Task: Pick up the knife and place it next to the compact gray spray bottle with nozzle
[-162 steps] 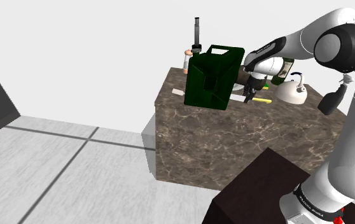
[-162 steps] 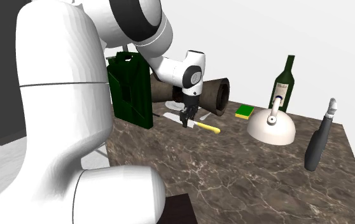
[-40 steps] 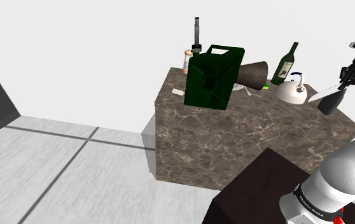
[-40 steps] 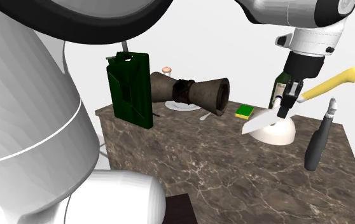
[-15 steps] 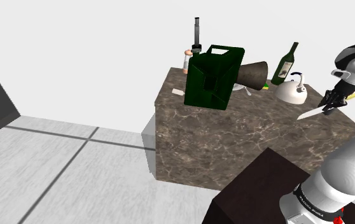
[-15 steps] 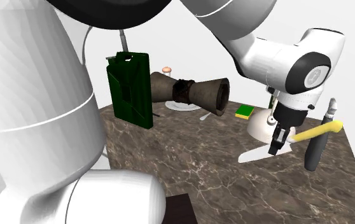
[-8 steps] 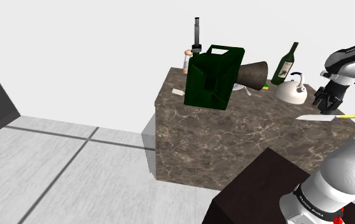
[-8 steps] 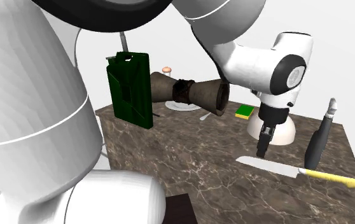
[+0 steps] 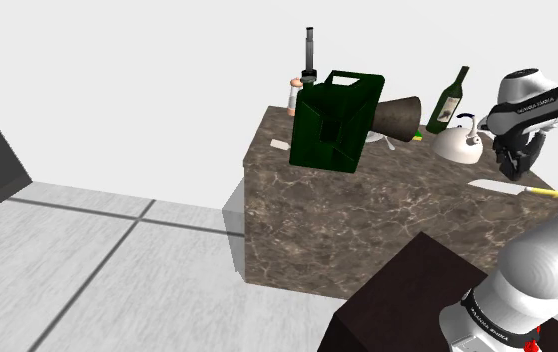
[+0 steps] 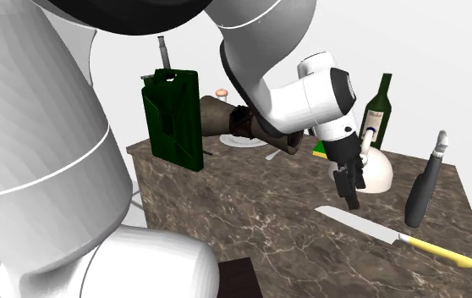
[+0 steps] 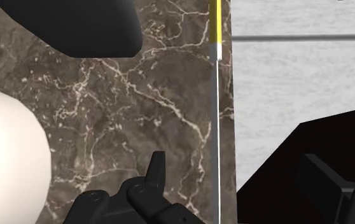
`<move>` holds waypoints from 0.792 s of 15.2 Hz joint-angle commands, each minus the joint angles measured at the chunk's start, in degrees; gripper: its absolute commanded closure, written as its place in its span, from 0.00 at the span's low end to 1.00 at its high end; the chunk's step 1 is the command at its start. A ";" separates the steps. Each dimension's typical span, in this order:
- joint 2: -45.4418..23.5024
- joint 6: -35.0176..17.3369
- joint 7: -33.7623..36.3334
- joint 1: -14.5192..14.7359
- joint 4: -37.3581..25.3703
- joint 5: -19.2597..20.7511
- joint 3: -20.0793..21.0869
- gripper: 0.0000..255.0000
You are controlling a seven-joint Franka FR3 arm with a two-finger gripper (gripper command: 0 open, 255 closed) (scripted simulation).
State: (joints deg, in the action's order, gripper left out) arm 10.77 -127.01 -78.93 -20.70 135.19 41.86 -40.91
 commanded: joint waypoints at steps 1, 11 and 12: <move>-1.69 -2.50 -0.06 -0.35 0.50 0.23 -1.00 0.00; -1.69 -2.49 -0.07 -0.36 0.50 0.22 -0.98 1.00; -1.69 -2.49 -0.07 -0.36 0.50 0.22 -0.98 1.00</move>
State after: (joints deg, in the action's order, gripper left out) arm 9.08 -129.50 -79.00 -21.06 135.69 42.09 -41.89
